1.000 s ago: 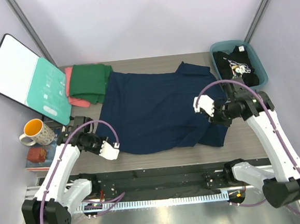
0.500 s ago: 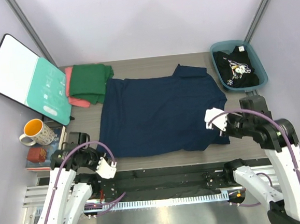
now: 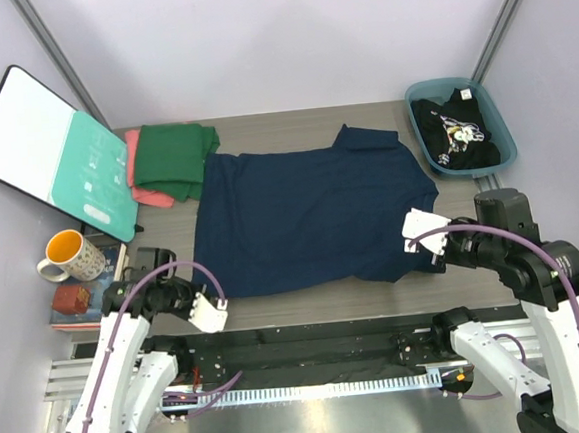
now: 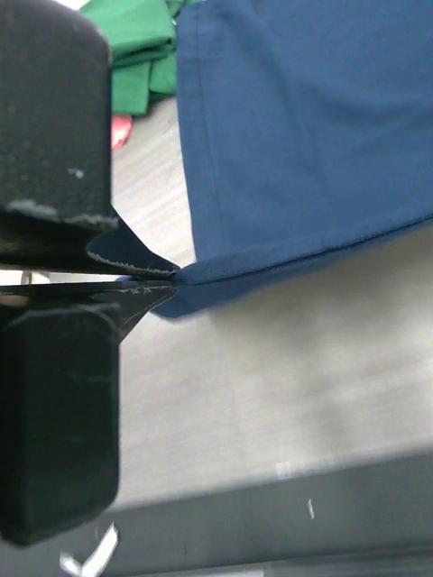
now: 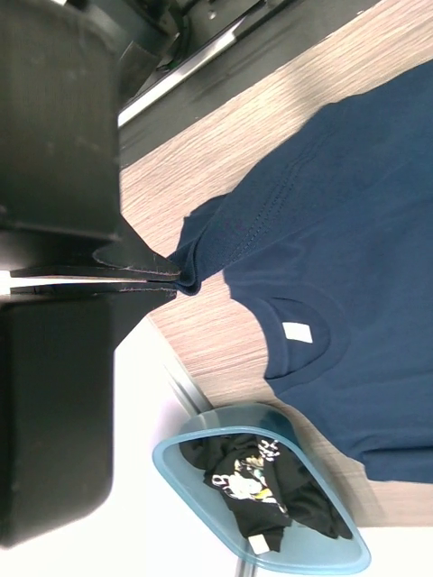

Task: Fold and stack the t-shirts
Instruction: Fold the flattened tshirt in 1/3 of the way

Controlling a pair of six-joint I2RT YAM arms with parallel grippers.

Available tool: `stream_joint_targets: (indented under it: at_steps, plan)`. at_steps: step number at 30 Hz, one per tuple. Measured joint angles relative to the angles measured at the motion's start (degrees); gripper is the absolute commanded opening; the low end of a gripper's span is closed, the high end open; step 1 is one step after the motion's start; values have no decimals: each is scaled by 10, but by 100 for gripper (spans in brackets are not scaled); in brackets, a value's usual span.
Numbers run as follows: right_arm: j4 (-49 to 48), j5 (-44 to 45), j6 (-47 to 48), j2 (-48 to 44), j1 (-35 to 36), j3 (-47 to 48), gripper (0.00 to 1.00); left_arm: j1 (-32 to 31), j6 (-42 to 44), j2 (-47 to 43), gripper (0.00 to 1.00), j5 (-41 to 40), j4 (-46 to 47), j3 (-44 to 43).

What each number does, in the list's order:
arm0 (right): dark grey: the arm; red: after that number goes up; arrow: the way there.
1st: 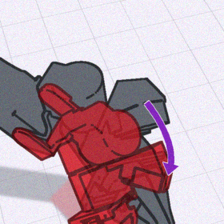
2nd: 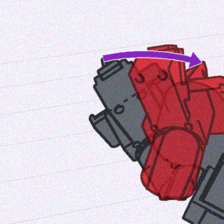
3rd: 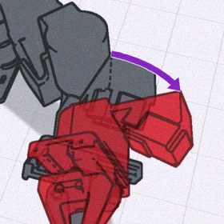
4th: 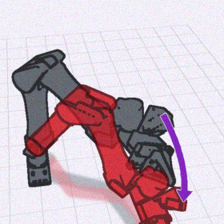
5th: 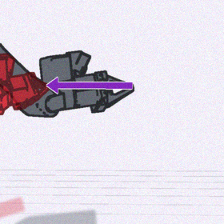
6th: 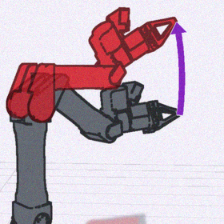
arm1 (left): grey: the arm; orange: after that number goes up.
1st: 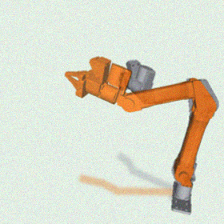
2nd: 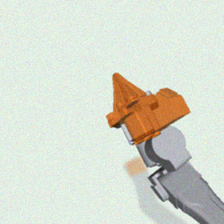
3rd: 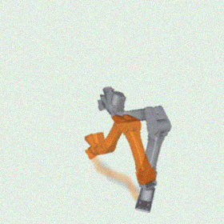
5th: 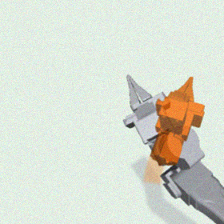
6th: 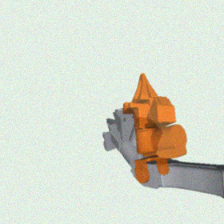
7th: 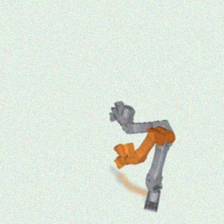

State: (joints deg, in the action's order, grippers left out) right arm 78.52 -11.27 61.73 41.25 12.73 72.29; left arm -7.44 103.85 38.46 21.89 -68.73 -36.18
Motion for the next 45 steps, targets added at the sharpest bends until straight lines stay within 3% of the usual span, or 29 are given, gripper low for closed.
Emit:
stream_joint_targets:
  at_steps: [9, 15, 27, 37, 45]
  plan:
    - [-37, 36, 24, 27, 0, -33, 1, 0, -24, 178, 0, -31, 158, -94]
    - [-98, 54, 29, 34, 0, -63, 1, 0, -29, 238, 0, -45, 232, -151]
    - [-229, 65, 41, 113, -18, -101, 1, 0, 5, 320, 0, -49, 284, -161]
    - [-332, 42, 58, 176, -73, -101, 1, 0, 15, 339, 0, -49, 296, -166]
    - [-395, 21, 65, 237, -78, -94, 1, 0, 17, 357, 0, -49, 307, -171]
